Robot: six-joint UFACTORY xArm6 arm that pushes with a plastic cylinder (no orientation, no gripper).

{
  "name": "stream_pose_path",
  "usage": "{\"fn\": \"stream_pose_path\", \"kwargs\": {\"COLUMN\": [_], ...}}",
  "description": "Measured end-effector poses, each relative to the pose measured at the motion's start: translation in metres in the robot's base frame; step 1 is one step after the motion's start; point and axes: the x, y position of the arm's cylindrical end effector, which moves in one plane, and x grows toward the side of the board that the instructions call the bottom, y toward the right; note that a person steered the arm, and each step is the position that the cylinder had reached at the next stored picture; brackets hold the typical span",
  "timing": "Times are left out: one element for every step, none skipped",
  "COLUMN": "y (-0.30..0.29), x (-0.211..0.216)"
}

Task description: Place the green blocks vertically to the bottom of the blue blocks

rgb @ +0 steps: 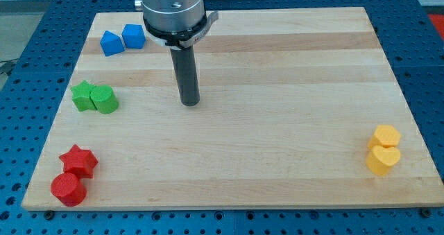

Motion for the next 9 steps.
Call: {"fn": "stream_pose_path", "kwargs": {"y": [-0.009,-0.065,-0.074,-0.098,-0.117,-0.117,-0.114,-0.084,-0.088], "x": [0.014,0.079,0.089,0.095,0.099,0.095,0.077,0.037,0.027]}}
